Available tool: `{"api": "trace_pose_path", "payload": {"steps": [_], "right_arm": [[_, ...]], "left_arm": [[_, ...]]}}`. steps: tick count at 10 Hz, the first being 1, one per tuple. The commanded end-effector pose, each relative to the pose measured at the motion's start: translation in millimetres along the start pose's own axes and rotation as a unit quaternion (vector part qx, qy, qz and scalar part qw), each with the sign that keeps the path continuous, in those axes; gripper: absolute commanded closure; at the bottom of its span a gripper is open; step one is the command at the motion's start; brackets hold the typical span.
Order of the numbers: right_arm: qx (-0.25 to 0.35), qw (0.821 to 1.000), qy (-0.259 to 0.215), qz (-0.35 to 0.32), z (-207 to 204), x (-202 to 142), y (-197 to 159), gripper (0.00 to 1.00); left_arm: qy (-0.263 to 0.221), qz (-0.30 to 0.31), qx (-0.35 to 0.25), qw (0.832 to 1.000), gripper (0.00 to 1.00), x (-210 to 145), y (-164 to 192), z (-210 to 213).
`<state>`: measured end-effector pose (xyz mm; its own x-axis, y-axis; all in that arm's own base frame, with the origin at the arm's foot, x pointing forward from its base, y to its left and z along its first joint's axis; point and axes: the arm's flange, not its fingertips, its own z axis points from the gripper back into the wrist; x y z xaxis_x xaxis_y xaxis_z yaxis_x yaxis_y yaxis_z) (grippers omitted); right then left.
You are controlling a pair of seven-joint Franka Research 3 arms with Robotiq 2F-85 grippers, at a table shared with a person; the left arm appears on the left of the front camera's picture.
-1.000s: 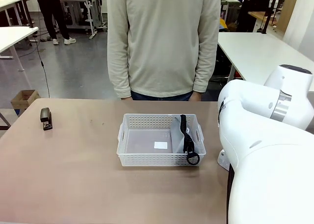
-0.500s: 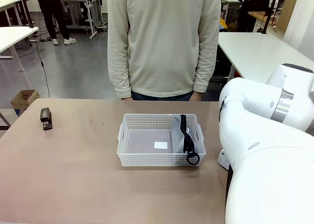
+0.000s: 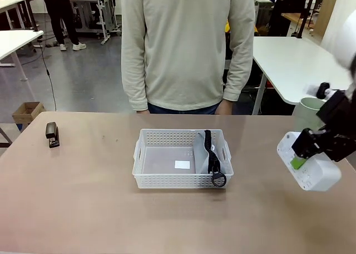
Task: Efficiently arrange items inside the basket to fit them all.
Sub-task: Pick up the Digital clock and place it inside the Organizing basket.
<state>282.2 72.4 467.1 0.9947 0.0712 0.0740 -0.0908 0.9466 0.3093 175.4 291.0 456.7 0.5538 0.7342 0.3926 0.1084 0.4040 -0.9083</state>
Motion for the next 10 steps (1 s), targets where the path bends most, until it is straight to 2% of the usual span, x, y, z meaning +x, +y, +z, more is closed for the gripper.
{"api": "trace_pose_path", "payload": {"steps": [1,3,4,5,6,8,10], "right_arm": [[-0.018,0.999,0.011,0.035,-10.4,1.7,0.0,1.0],[-0.018,0.999,0.011,0.035,-10.4,1.7,0.0,1.0],[-0.01,1.0,0.005,0.007,-4.8,-0.1,2.4,0.49],[-0.033,0.997,-0.009,0.071,-2.2,-4.7,9.5,0.49],[-0.068,0.991,-0.025,0.11,1.5,11.3,32.0,0.49],[-0.08,0.972,-0.02,0.219,-9.6,71.7,107.0,0.49],[-0.077,0.951,0.016,0.3,-44.4,116.3,184.9,0.49]], "left_arm": [[-0.005,-0.011,-0.009,1.0,0.0,1.2,0.2,-0.9],[-0.005,-0.011,-0.009,1.0,0.0,1.2,0.2,-0.9],[-0.005,-0.011,-0.009,1.0,0.0,1.2,0.2,-0.9],[-0.005,-0.011,-0.009,1.0,0.0,1.2,0.2,-0.9],[-0.005,-0.011,-0.009,1.0,0.0,1.2,0.2,-0.9],[-0.005,-0.011,-0.009,1.0,0.0,1.2,0.2,-0.9],[-0.005,-0.011,-0.009,1.0,0.0,1.2,0.2,-0.9]]}}
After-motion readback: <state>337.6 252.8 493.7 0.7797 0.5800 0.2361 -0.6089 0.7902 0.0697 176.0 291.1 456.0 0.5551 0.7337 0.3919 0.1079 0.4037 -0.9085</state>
